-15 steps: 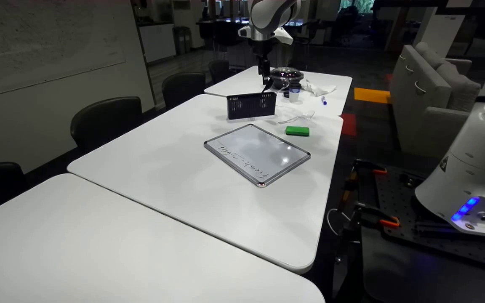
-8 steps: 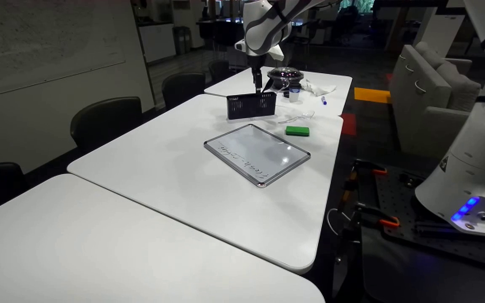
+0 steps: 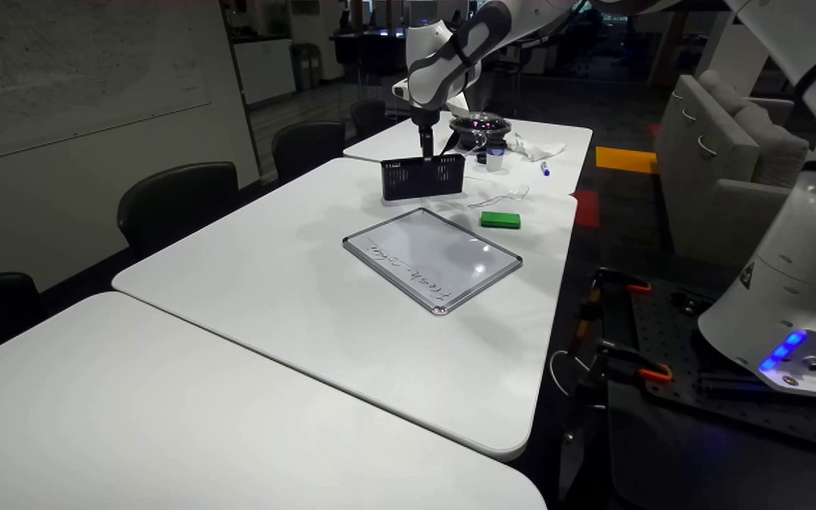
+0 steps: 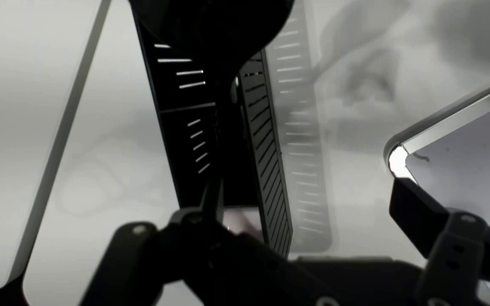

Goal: Move the black cutlery box to the left side of the table

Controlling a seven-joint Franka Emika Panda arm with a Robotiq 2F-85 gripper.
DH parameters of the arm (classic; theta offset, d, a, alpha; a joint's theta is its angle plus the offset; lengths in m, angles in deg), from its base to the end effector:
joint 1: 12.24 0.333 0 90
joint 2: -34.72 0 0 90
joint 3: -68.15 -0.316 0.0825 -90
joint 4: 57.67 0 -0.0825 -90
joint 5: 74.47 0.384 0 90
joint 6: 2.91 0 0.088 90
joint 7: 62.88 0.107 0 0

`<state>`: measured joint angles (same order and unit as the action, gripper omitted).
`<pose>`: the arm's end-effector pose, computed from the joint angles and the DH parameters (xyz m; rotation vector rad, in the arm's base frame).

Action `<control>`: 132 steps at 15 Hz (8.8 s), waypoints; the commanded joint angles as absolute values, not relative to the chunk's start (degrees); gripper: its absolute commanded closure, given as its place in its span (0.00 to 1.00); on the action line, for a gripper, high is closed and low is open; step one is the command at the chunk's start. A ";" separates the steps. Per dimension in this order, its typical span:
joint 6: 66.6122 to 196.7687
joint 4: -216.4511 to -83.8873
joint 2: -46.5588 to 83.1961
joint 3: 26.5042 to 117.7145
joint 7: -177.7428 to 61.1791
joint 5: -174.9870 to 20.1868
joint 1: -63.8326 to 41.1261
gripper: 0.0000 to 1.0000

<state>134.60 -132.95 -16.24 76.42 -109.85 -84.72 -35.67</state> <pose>0.6637 -0.3782 0.2246 2.7571 0.6328 0.0049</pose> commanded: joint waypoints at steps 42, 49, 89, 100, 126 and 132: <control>110.41 -102.77 -30.76 71.95 -113.93 -83.19 -38.63 0.99; 103.98 -107.02 -22.72 71.19 -117.56 -83.36 -38.70 0.99; 132.62 -166.79 19.11 71.47 -143.49 -90.01 -26.01 0.99; 135.03 -174.33 23.79 64.99 -164.50 -89.82 -17.60 0.99; 155.63 -180.91 16.50 62.22 -190.74 -98.11 -10.63 0.99; 159.63 -179.18 11.14 61.26 -195.28 -96.47 -11.67 0.99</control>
